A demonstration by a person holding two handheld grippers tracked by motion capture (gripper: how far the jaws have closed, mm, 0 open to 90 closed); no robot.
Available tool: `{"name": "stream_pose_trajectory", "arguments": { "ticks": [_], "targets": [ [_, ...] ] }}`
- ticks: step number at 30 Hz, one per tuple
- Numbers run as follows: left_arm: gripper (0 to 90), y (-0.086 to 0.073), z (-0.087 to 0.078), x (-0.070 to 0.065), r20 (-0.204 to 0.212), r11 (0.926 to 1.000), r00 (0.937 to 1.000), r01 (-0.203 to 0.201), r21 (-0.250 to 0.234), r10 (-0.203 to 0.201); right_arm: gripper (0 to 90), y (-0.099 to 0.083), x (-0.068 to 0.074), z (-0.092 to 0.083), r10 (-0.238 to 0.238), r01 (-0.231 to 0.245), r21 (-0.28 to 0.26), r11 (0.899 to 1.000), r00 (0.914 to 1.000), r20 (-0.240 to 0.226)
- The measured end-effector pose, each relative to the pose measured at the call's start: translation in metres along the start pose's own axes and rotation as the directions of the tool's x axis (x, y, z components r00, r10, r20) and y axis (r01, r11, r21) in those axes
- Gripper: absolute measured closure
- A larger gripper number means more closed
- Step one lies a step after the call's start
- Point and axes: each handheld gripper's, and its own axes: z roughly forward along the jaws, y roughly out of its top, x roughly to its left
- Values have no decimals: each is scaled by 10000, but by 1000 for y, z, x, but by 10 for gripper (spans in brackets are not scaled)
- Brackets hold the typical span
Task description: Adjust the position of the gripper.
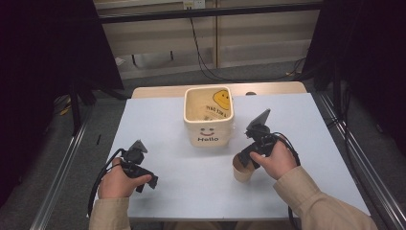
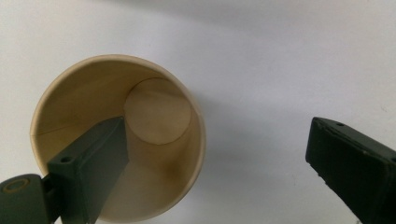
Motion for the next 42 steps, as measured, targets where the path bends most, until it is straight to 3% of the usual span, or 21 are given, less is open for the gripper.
{"name": "stream_pose_trajectory", "arguments": {
  "ticks": [13,31,42],
  "targets": [
    [60,1,-1,-1,9,10000,10000,-49,6,49,56,3,0,-12,-63,62,-103,9999,10000,-49],
    [60,3,0,-2,40,9999,9999,-142,53,141,51,17,-11,-68,-14,8,-268,9996,9998,-218],
    [61,3,0,-3,57,9999,9999,-134,66,133,51,19,-13,-75,11,-14,-140,9999,9998,-223]
  ]
}}
